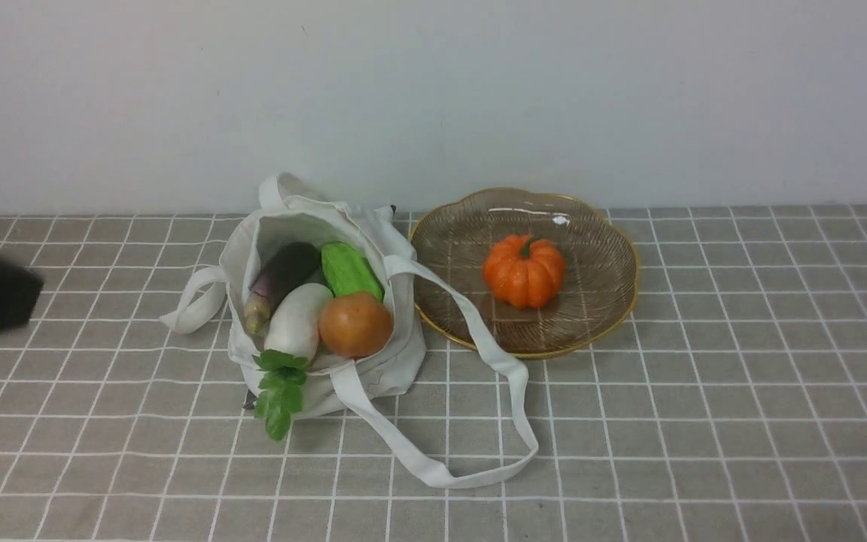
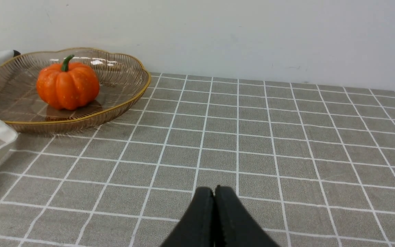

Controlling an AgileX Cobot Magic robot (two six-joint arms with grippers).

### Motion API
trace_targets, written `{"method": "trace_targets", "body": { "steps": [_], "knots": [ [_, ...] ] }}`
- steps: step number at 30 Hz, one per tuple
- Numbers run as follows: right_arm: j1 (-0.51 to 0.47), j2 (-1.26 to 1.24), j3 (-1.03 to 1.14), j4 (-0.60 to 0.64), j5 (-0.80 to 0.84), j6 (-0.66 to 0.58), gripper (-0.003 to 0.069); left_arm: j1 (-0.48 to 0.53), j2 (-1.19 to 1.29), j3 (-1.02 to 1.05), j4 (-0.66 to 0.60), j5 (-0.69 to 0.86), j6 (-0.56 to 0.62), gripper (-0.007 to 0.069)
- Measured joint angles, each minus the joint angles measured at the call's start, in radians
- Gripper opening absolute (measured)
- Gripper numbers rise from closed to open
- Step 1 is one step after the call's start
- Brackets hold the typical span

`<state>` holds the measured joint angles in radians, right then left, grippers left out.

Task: Take vegetables from bag on grey coffee tablecloth place on plate.

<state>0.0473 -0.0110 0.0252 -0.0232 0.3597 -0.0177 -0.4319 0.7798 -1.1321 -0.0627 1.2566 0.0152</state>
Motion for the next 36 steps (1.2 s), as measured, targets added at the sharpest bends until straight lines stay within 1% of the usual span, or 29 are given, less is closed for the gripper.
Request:
{"method": "trace_targets", "body": {
  "steps": [1,3,4,6,7,8,10,14,18,25,32,36],
  "knots": [
    [0.000,0.000,0.000,0.000,0.000,0.000,-0.0015,0.000,-0.011,0.031,-0.004,-0.003,-0.007,-0.0005],
    [0.000,0.000,0.000,0.000,0.000,0.000,-0.0015,0.000,-0.161,0.234,-0.032,-0.091,-0.033,-0.0005],
    [0.000,0.000,0.000,0.000,0.000,0.000,-0.0015,0.000,-0.184,0.249,-0.034,-0.114,-0.035,-0.0005],
    [0.000,0.000,0.000,0.000,0.000,0.000,-0.0015,0.000,-0.308,0.435,-0.044,-0.275,-0.041,-0.0005],
    [0.000,0.000,0.000,0.000,0.000,0.000,-0.0015,0.000,-0.353,0.486,-0.045,-0.352,-0.042,-0.0005],
    [0.000,0.000,0.000,0.000,0.000,0.000,-0.0015,0.000,-0.353,0.499,-0.045,-0.352,-0.042,-0.0005],
    [0.000,0.000,0.000,0.000,0.000,0.000,-0.0015,0.000,-0.454,0.647,-0.050,-0.580,-0.043,-0.0005],
    [0.000,0.000,0.000,0.000,0.000,0.000,-0.0015,0.000,-0.518,0.793,-0.060,-0.770,-0.044,-0.0005],
    [0.000,0.000,0.000,0.000,0.000,0.000,-0.0015,0.000,-0.529,0.876,-0.062,-0.821,-0.044,-0.0005],
    [0.000,0.000,0.000,0.000,0.000,0.000,-0.0015,0.000,-0.529,0.973,-0.062,-0.823,-0.044,-0.0005],
    [0.000,0.000,0.000,0.000,0.000,0.000,-0.0015,0.000,-0.529,0.996,-0.060,-0.833,-0.044,-0.0005],
    [0.000,0.000,0.000,0.000,0.000,0.000,-0.0015,0.002,-0.538,1.001,-0.024,-0.865,-0.044,-0.0005]
  ]
}}
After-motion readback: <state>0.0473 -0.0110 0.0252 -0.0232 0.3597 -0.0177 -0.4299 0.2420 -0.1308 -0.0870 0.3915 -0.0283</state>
